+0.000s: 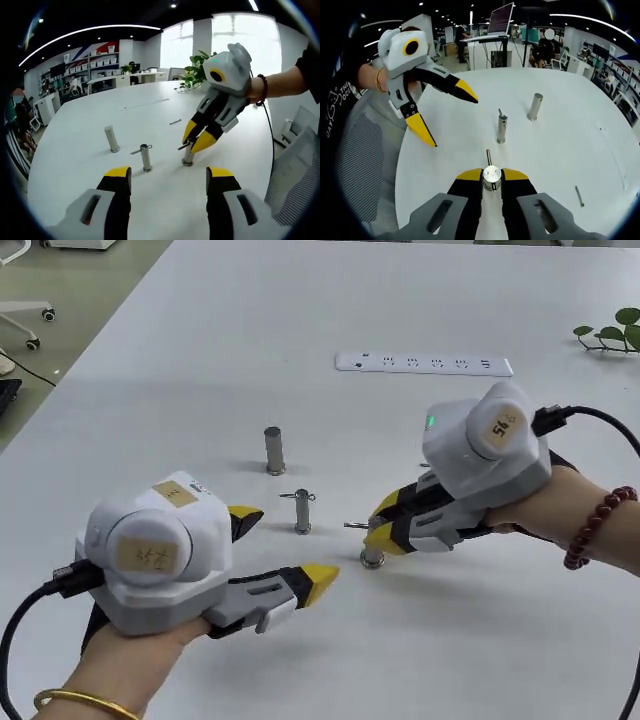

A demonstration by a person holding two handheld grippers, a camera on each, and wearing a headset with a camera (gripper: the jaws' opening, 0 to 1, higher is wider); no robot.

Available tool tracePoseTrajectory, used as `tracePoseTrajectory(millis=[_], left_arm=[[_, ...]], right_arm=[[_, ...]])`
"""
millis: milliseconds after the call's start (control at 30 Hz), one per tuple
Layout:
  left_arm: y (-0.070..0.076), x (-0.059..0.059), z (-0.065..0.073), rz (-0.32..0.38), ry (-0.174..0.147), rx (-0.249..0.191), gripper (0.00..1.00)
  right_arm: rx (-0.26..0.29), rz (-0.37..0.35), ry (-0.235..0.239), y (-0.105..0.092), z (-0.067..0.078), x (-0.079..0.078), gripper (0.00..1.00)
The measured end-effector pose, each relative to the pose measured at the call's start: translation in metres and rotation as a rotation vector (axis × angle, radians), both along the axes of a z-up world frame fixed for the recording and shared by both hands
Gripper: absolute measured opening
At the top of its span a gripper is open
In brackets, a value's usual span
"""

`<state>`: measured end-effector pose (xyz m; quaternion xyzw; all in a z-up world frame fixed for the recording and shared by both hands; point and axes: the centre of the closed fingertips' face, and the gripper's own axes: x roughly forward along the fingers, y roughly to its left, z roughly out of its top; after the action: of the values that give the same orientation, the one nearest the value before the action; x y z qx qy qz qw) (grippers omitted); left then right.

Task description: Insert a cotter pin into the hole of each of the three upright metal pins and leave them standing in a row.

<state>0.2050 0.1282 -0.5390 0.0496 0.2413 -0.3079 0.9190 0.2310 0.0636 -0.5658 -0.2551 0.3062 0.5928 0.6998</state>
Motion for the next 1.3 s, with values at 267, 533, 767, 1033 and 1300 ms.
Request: tracePoseTrajectory(millis=[267,533,767,1033,1300], left_arm=[[0.006,-0.004,0.002,0.004,-0.011,-0.005,0.68],[0.0,-0.007,0.0,-0.007,-0.014,-0.029,0.78],[-0.004,-0.008,0.003,-0.022,-0.013,-0.05,0.83],[-0.004,-0.006,0.007,-0.014,-0.031,-0.064,0.89],[-0.002,-0.004,0.006,-0.001,-0.035,-0.055,0.97]], right_arm=[[0.003,0.011,-0.004,0.001,0.0,0.001,0.08],[-0.003,0.014,-0.017,0.002,0.002,0.005,0.08],[0.002,-0.003,-0.028,0.003,0.006,0.02,0.08],[-0.008,0.004,-0.033,0.004,0.007,0.027,0.08],[-0.021,0.012,-0.025,0.002,0.004,0.03,0.08]])
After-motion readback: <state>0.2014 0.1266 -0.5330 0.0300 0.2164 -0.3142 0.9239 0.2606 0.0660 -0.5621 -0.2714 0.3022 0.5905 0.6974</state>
